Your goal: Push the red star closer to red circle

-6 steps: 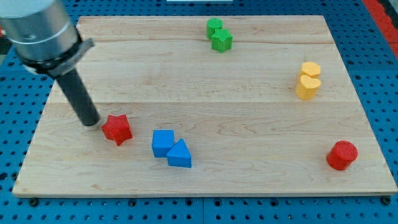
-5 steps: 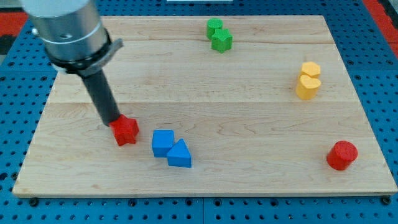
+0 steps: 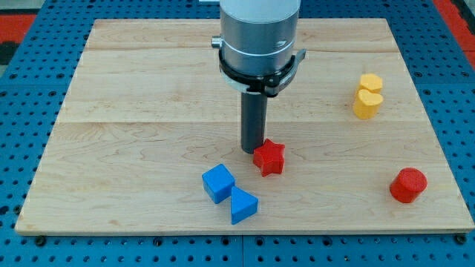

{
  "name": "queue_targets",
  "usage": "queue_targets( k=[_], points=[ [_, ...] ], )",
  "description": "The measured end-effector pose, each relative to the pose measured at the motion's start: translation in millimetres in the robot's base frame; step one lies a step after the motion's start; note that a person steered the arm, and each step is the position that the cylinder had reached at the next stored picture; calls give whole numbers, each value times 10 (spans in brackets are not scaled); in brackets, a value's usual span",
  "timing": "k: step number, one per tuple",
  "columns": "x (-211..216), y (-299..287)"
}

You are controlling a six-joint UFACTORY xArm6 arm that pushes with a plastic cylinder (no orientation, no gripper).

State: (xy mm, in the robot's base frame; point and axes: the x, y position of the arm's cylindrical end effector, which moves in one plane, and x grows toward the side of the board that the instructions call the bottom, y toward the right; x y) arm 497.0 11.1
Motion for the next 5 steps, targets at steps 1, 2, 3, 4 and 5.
queue_targets(
  k=[1, 2, 3, 4, 5],
  points=[
    [246, -97],
    [257, 698],
    [57, 984],
    [3, 1650],
    [117, 2018]
  ],
)
